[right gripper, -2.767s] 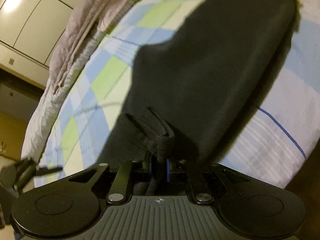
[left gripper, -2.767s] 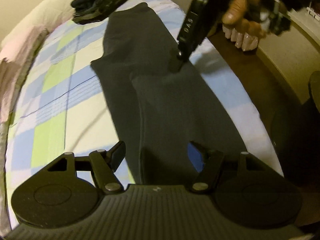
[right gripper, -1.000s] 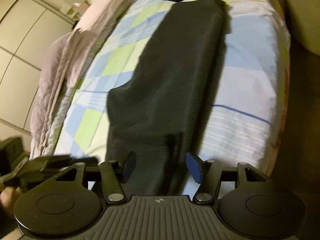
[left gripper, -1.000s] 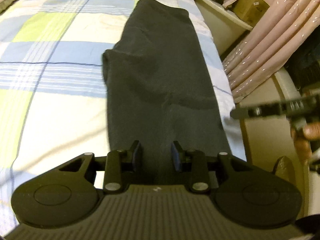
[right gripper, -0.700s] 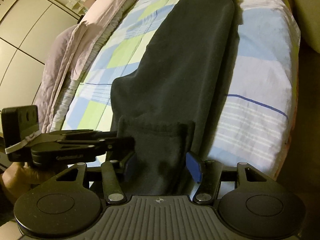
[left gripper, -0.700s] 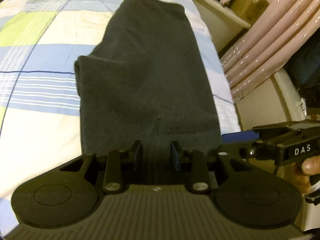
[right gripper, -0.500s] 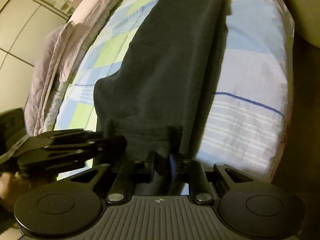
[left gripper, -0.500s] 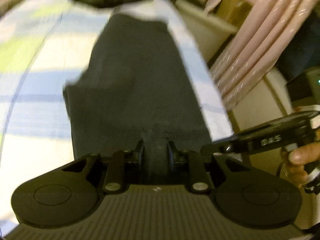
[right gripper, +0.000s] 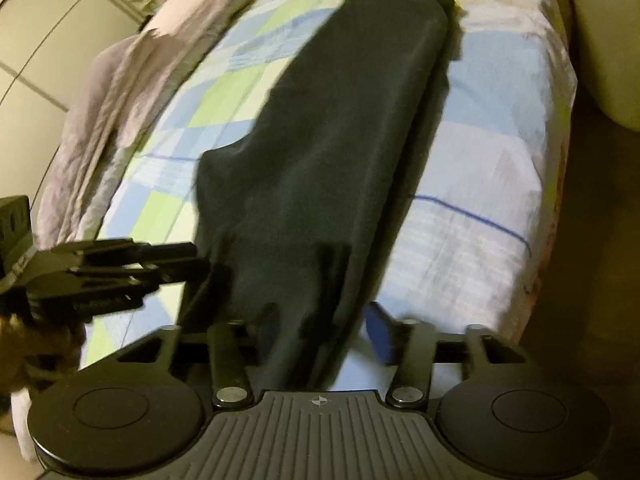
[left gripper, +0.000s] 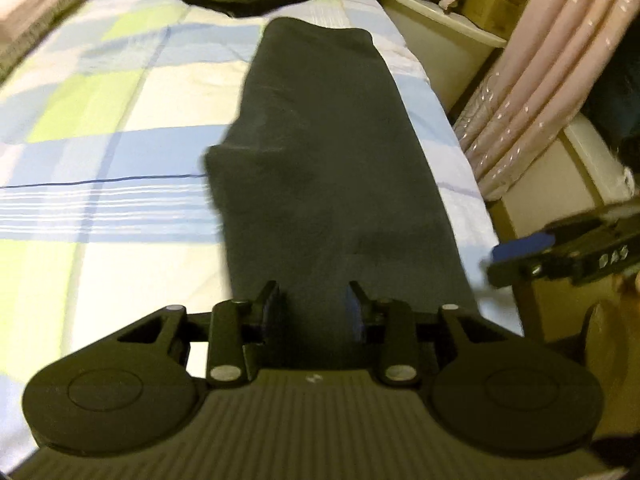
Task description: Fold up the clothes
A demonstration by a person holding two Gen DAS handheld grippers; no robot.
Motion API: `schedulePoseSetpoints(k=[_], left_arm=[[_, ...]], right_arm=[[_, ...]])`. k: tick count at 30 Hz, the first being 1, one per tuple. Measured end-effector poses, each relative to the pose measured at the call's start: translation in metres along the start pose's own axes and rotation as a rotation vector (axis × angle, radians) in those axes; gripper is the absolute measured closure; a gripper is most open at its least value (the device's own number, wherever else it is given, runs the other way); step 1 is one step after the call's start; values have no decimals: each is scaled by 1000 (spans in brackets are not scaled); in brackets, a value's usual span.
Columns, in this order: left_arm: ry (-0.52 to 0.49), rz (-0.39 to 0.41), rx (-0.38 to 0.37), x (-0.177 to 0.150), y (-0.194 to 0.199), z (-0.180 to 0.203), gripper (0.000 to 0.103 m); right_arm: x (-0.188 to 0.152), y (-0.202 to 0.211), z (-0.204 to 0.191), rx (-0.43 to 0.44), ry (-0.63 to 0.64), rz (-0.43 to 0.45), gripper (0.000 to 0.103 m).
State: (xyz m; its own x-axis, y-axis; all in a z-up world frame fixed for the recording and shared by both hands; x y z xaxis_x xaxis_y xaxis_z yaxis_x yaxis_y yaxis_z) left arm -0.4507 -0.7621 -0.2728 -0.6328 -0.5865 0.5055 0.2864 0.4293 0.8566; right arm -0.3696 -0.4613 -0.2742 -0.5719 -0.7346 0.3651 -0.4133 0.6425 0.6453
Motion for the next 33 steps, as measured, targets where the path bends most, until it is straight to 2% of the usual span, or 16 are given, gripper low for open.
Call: schedulePoseSetpoints(k=[4,7,9,11,12,14,15,16,18,20,23,24,25,26,33], left_arm=[[-225,10,104,-52,50,-3,67],[-449,112,119,-94,91,19,66],[-674,178,129,-127,107,45,65],[-853,237,119,-156,113,68,63],[-927,264,125,-167,110,76,59],[-1072,319,145,-188,100,93,58],[-1116,347,162,-192,92,100,58],[-1143,367,190,-194,83,102,58],[-1183,388,237,-196,64,103,57],[-1200,351,240,-198,48,104,58],[-1195,322,242,-198,36,101,65],[-1188,318,235,-198,36,100,68],[-1183,319,232,-198,38,100,69],[-1177,319,229,-197,38,99,70],[-1141,301,207,-195,42,94,72]], right_arm=[[-38,11,-39,31,113,-93,49],[-72,7,-79,70,266,-166,49],[-95,-1,-101,72,373,-202,49],[-116,-11,-116,32,506,-227,49],[-126,-16,-122,0,582,-238,49],[-146,-25,-134,-58,727,-256,47],[-155,-29,-139,-84,802,-265,38],[-165,-33,-142,-106,881,-271,33],[-181,-41,-145,-137,1009,-263,31],[-192,-56,-146,-178,1116,-264,31],[-210,-79,-132,-277,1268,-340,31],[-216,-85,-126,-318,1317,-366,50],[-213,-84,-117,-335,1309,-356,71],[-207,-78,-111,-332,1286,-335,77],[-205,-59,-98,-295,1253,-348,83]])
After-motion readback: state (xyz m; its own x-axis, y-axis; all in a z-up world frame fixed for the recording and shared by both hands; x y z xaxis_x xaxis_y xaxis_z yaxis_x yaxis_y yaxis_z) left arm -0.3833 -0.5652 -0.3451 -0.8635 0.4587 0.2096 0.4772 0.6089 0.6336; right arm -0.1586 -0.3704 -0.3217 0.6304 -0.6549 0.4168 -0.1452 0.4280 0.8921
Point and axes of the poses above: each gripper's, at about its wrist camera, not at the fingertips, and y roughly against the way its jaws point, z to its right, x to its top, the point moved 7 cm from there along -y, roughly the way its jaws point, and after that the axes turned 13 degrees about x, right-handed, at the moved point
